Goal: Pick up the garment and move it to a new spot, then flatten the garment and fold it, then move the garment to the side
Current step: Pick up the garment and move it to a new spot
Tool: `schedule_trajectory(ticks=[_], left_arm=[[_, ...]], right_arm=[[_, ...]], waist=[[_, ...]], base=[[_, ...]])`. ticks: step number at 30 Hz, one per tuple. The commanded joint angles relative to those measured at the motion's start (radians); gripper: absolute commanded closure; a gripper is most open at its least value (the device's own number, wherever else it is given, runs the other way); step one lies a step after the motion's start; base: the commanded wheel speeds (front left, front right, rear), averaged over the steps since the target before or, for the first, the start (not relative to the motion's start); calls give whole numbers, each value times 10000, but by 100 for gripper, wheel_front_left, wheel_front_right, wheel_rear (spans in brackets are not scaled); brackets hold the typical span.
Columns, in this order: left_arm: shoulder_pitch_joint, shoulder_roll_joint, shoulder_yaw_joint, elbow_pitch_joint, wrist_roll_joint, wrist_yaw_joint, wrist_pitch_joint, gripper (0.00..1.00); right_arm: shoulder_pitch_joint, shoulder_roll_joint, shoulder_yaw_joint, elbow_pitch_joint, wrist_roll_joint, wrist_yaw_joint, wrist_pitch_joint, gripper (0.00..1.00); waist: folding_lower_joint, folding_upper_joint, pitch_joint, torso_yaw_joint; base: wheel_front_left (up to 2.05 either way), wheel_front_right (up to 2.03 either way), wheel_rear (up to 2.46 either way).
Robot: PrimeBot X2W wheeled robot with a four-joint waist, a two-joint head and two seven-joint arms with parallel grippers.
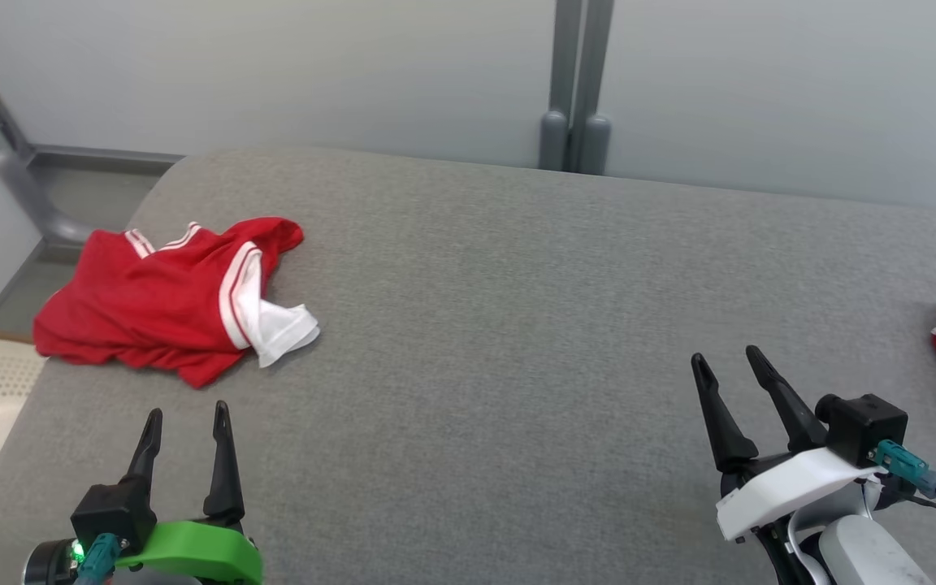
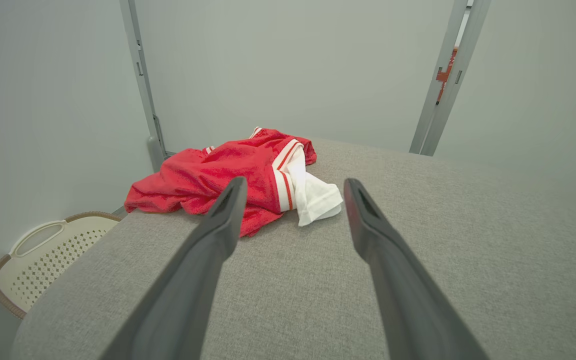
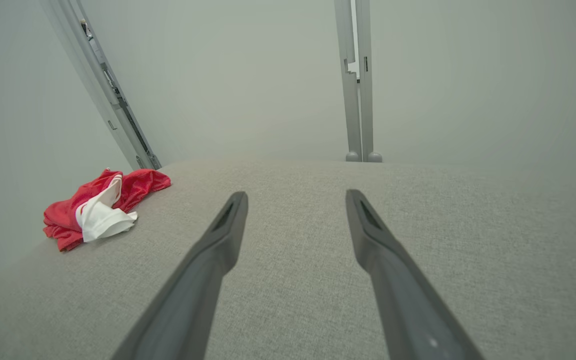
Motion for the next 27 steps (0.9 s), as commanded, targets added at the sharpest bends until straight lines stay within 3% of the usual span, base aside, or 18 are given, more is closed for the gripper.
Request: schedule_trajectory(ticks=[1, 7, 13, 21, 27], left_arm=[[133, 41, 60, 13, 128, 39, -31, 0], [235, 116, 226, 4, 139, 72, -29, 0], [253, 128, 301, 5, 109, 53, -29, 0], [-302, 256, 263, -19, -2, -38, 58, 0], [-1813, 702, 114, -244, -638, -314, 1432, 0]], right_arm=[[-97, -10, 48, 44, 65, 1, -22, 0], [-131, -42, 236, -43, 105, 1, -22, 0], [-96, -74, 283, -128, 80, 1, -22, 0], [-267, -181, 362, -254, 37, 1, -22, 0], [-593, -430, 269, -491, -118, 1, -22, 0]], waist=[[0, 0, -78, 1087], [0, 0, -93, 1773], [0, 0, -97, 2034], [0, 0, 210, 1762], [0, 0, 940, 1336]], base=[[0, 0, 0], [0, 0, 0], [0, 0, 0], [0, 0, 0], [0, 0, 0]])
